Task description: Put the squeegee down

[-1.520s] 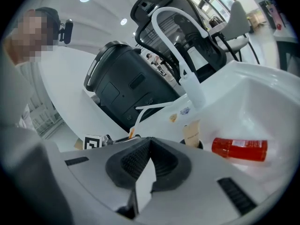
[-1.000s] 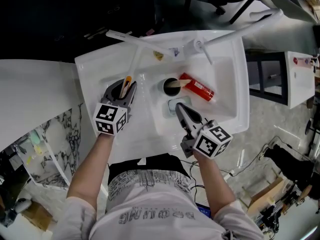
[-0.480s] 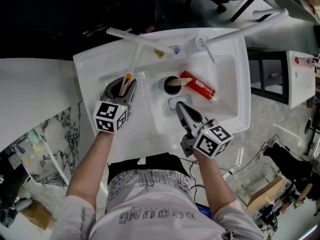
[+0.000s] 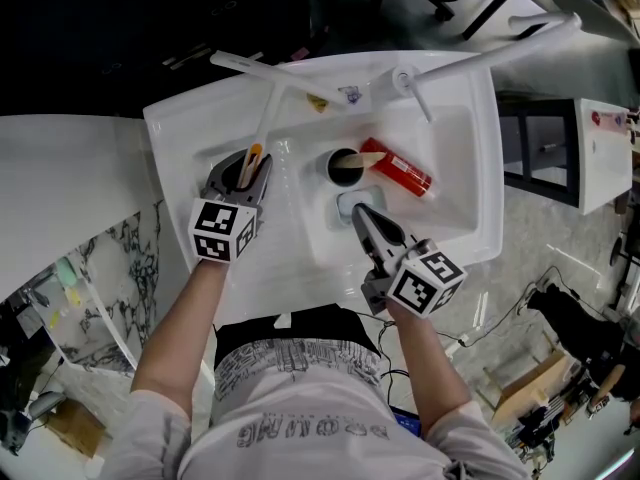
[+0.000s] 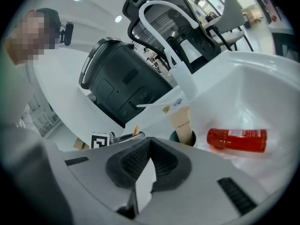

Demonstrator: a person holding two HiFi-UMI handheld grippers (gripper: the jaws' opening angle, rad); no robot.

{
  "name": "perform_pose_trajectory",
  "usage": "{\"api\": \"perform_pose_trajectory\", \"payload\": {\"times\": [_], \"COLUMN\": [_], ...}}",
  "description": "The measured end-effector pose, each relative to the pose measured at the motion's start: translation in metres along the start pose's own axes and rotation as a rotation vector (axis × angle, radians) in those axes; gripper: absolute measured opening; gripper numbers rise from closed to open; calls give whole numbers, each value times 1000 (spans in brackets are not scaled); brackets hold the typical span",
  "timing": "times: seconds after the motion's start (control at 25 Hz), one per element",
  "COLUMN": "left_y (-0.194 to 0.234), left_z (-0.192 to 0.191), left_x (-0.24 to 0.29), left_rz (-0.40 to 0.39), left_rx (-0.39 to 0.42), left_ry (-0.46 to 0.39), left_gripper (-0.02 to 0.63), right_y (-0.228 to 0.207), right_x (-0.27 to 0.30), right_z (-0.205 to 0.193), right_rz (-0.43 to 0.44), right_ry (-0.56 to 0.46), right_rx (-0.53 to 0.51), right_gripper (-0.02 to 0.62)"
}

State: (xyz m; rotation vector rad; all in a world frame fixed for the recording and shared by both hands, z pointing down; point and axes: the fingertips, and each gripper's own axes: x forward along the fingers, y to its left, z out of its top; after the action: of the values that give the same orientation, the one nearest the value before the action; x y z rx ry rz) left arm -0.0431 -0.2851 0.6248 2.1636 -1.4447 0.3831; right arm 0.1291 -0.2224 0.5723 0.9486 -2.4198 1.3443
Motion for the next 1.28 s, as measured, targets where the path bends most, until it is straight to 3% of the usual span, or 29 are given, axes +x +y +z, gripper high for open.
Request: {"api": "perform_pose_trajectory", "payload": {"times": [1.28], "left_y": [7], "left_z": [-18], "left_x": [12], "left_rz": [30], "left_rx": [-9], "left_ry": [71], "left_gripper": [115], "right_y": [-5], "right_x": [7], "right_z": [-13], "right_rz": [1], "right_ry": [25], "right_rx": [22], "right_gripper": [8]}}
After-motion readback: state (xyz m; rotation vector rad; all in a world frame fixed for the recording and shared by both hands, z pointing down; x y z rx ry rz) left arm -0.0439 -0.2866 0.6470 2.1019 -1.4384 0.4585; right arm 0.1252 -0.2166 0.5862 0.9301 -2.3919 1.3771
